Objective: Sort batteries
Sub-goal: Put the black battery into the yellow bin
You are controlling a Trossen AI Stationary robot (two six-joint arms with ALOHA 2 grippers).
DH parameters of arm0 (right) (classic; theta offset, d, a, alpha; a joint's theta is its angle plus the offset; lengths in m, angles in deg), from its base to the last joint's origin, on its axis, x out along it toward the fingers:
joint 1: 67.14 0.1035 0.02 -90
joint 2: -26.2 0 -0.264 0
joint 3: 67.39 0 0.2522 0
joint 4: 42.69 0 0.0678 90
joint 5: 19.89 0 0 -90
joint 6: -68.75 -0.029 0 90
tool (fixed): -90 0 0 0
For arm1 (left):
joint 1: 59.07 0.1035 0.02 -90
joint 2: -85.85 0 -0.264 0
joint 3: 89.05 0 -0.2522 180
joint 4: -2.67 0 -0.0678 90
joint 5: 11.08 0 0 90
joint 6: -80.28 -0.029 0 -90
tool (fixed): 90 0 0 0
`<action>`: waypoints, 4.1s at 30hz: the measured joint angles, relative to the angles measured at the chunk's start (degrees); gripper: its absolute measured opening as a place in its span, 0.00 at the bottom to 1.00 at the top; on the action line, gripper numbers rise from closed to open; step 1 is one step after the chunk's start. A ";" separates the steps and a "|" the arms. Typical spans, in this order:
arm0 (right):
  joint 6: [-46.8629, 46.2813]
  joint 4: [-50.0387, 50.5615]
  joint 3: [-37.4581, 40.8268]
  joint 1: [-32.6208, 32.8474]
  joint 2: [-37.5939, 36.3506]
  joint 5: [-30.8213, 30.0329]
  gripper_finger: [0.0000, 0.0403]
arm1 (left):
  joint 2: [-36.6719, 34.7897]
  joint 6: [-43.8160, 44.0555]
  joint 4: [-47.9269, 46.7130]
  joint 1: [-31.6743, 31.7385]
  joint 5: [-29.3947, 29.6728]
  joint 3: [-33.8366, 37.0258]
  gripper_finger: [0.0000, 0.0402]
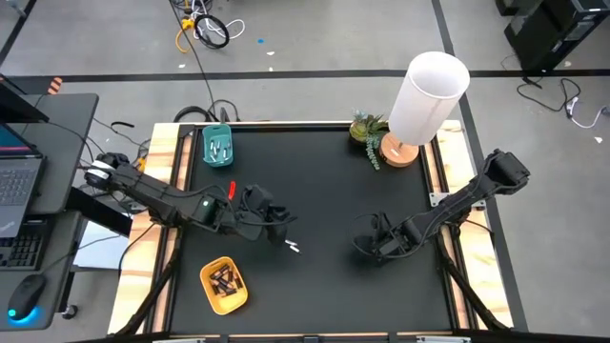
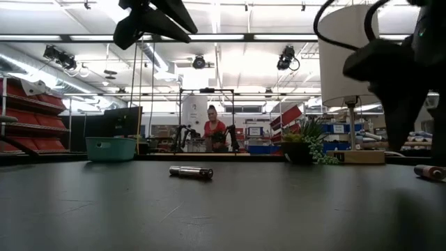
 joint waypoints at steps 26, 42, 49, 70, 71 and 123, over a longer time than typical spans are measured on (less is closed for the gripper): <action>16.84 -1.16 0.63 -2.23 5.00 5.35 0.01 | 0.00 0.34 -4.01 0.04 0.71 0.02 0.26; 25.22 -2.67 -2.21 -3.15 2.21 0.60 0.00 | -0.01 3.65 -1.27 0.02 -2.72 0.25 0.26; 28.71 -2.85 -2.29 -5.64 -1.51 -1.36 0.00 | -0.02 6.31 -1.33 -0.01 -3.75 0.31 0.26; 35.22 -11.92 -2.38 -3.38 4.09 6.06 0.39 | 0.00 4.83 -1.41 0.10 -3.32 0.31 0.26; 35.53 -11.99 -2.38 -3.47 4.09 5.83 0.39 | 0.00 4.83 -1.33 0.10 -3.26 0.31 0.26; 39.10 -10.46 -4.11 -3.67 13.16 3.73 0.32 | 0.00 6.08 -1.36 0.74 -3.69 0.28 0.26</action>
